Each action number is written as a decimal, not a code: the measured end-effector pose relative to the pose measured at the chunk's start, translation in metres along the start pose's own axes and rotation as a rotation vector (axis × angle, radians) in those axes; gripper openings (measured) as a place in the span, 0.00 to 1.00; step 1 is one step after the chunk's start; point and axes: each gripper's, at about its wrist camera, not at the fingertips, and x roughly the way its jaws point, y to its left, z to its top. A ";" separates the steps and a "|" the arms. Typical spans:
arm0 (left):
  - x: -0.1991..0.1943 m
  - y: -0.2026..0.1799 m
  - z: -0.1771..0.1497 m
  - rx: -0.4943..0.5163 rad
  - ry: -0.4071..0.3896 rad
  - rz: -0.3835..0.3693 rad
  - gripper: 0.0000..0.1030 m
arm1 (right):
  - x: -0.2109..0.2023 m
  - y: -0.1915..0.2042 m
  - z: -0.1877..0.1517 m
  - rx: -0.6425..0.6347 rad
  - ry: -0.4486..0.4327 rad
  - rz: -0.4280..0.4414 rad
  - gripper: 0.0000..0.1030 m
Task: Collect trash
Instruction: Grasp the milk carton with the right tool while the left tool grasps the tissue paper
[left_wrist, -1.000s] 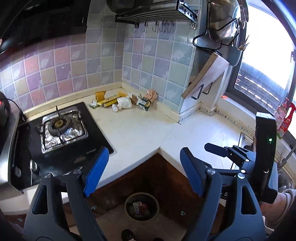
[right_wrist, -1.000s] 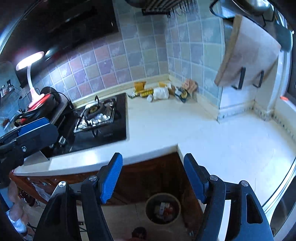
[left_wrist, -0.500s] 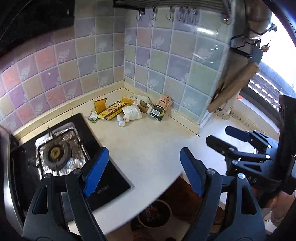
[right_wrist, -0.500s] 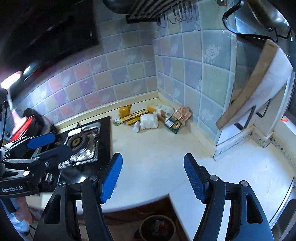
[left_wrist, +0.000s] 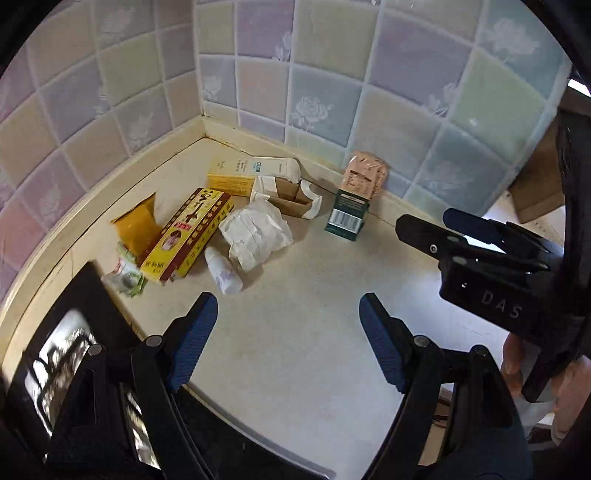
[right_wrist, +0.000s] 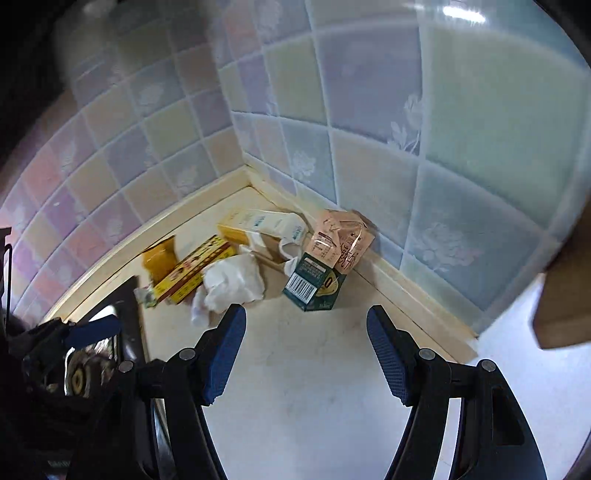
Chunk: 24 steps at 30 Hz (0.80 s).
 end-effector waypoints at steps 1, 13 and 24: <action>0.009 0.001 0.004 0.013 0.001 0.001 0.75 | 0.013 -0.002 0.004 0.021 0.011 0.003 0.68; 0.096 0.028 0.035 0.015 0.054 0.006 0.73 | 0.113 -0.013 0.016 0.117 0.060 -0.057 0.68; 0.135 0.035 0.045 -0.013 0.100 -0.008 0.73 | 0.155 -0.018 0.021 0.204 0.063 -0.024 0.68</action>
